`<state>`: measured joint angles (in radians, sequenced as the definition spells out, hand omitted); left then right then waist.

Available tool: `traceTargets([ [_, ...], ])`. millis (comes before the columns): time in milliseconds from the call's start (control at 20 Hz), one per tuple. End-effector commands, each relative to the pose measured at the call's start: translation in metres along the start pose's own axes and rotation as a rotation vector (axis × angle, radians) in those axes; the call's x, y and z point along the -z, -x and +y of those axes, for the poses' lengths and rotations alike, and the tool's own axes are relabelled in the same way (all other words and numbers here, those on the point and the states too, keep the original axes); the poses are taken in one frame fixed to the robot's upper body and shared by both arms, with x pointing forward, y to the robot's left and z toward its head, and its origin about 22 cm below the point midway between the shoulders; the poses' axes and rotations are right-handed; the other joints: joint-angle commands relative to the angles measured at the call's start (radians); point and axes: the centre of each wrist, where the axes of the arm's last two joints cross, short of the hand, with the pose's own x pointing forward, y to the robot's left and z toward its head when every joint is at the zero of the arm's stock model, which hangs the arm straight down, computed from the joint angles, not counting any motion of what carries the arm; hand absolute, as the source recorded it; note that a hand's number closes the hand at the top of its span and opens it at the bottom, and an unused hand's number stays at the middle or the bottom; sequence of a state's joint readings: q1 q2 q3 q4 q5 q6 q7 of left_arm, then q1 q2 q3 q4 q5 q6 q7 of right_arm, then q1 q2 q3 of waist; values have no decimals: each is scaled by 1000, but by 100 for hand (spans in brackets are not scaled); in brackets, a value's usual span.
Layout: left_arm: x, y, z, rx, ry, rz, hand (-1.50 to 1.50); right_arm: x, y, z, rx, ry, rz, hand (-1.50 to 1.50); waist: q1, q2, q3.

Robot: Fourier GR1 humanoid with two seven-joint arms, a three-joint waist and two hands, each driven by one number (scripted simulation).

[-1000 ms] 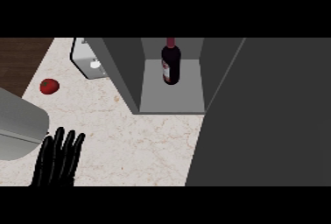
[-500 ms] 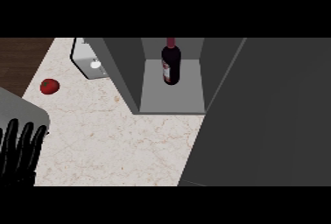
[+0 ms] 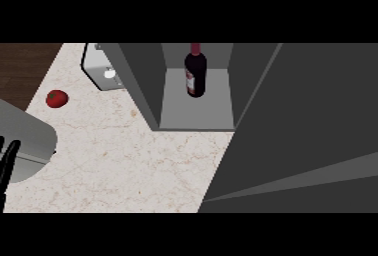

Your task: Pick up the wine, place it into the cabinet and close the cabinet

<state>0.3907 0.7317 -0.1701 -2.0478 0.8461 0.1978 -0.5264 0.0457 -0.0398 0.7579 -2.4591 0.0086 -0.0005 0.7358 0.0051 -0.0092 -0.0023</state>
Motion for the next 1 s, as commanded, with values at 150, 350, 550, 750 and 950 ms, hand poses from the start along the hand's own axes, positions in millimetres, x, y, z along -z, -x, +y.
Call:
traceTargets([
  [150,10,-10,20,0,21,0,-150,6,-10,46,3,-120,-103,150,0,0,0],
  [350,9,-13,19,-24,41,16,-150,19,-6,53,-31,-75,-130,150,10,0,-1],
  [550,13,-8,15,-52,56,26,-150,34,-8,57,-106,-36,-142,150,11,0,-2],
  [750,27,-19,29,-76,52,7,-150,52,-16,50,-110,-1,-157,150,24,5,-2],
  [950,29,-2,28,-88,39,12,-150,71,-20,49,-120,-44,-125,150,25,12,-2],
])
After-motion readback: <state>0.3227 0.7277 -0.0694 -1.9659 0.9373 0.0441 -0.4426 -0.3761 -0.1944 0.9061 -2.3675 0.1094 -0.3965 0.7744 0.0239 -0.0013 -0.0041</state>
